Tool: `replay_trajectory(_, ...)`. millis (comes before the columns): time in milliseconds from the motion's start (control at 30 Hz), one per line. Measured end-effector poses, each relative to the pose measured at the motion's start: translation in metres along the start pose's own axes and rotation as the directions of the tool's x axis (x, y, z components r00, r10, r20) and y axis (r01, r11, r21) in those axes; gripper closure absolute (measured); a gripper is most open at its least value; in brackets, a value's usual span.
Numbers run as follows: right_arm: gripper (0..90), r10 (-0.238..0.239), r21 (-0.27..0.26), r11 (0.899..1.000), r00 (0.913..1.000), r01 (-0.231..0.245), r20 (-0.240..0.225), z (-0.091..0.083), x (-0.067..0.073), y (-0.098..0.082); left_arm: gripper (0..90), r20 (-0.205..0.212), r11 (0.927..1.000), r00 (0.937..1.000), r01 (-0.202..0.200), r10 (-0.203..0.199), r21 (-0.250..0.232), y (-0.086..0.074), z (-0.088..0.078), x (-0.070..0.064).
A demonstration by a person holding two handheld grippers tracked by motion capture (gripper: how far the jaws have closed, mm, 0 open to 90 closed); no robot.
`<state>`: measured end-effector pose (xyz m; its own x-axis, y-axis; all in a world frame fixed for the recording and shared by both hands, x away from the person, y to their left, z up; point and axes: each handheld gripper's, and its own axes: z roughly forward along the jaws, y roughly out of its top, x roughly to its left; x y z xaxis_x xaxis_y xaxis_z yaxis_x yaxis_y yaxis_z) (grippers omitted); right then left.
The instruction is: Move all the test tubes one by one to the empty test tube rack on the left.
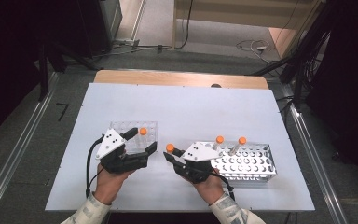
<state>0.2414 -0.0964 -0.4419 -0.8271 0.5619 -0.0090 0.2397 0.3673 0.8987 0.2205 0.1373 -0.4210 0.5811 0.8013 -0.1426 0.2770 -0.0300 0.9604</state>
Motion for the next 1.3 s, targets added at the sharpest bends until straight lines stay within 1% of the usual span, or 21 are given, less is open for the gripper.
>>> replay_trajectory(67,72.2,-0.003,0.002,1.000,1.0000,0.003,-0.004,0.003,0.002,0.001,20.8,0.032,1.0000,0.9995,-0.006,0.006,0.003,0.001,0.000,-0.005)
replay_trajectory(167,72.2,-0.013,0.003,1.000,0.9999,0.013,-0.010,0.006,0.005,0.002,25.3,0.077,0.9999,0.9969,-0.016,0.016,0.006,0.001,0.001,-0.011)
replay_trajectory(200,72.2,-0.008,0.006,1.000,0.9999,0.008,-0.012,0.006,0.006,0.003,27.0,0.085,0.9998,0.9962,-0.020,0.019,0.010,0.001,0.001,-0.013)
replay_trajectory(233,72.2,-0.014,0.004,1.000,0.9998,0.014,-0.014,0.007,0.006,0.003,28.6,0.094,0.9998,0.9954,-0.020,0.019,0.010,0.000,0.001,-0.014)
replay_trajectory(267,72.2,-0.013,0.004,1.000,0.9998,0.013,-0.013,0.007,0.007,0.004,30.5,0.109,0.9996,0.9938,-0.022,0.021,0.014,0.000,0.002,-0.015)
replay_trajectory(300,72.2,-0.012,0.003,1.000,0.9998,0.012,-0.015,0.008,0.008,0.004,32.4,0.114,0.9995,0.9932,-0.026,0.024,0.018,-0.001,0.003,-0.016)
replay_trajectory(367,72.2,-0.016,0.003,1.000,0.9997,0.016,-0.017,0.009,0.009,0.004,37.1,0.138,0.9989,0.9900,-0.036,0.031,0.031,-0.002,0.004,-0.018)
replay_trajectory(433,72.2,-0.019,0.004,1.000,0.9996,0.019,-0.020,0.010,0.010,0.005,42.2,0.149,0.9983,0.9881,-0.044,0.038,0.038,-0.003,0.006,-0.019)
replay_trajectory(567,72.2,-0.023,0.008,1.000,0.9994,0.023,-0.025,0.012,0.012,0.005,52.8,0.154,0.9967,0.9865,-0.064,0.055,0.051,-0.005,0.007,-0.019)
replay_trajectory(733,72.2,-0.023,0.007,1.000,0.9993,0.023,-0.028,0.011,0.012,0.005,58.6,0.161,0.9949,0.9847,-0.077,0.066,0.065,-0.008,0.010,-0.020)
replay_trajectory(933,72.2,-0.020,0.007,1.000,0.9994,0.020,-0.030,0.011,0.012,0.005,67.6,0.149,0.9954,0.9866,-0.076,0.067,0.058,-0.009,0.011,-0.020)
replay_trajectory(1133,71.3,-0.012,0.004,1.000,0.9993,0.013,-0.035,0.012,0.012,0.004,69.1,0.148,0.9961,0.9874,-0.065,0.056,0.059,-0.009,0.010,-0.019)
replay_trajectory(1200,64.2,-0.012,-0.004,1.000,0.9988,0.012,-0.047,0.011,0.011,0.004,69.3,0.145,0.9962,0.9878,-0.067,0.058,0.057,-0.008,0.009,-0.018)
replay_trajectory(1300,48.7,-0.002,-0.005,1.000,0.9982,0.002,-0.060,0.010,0.010,0.004,69.3,0.134,0.9974,0.9901,-0.049,0.041,0.053,-0.007,0.008,-0.015)
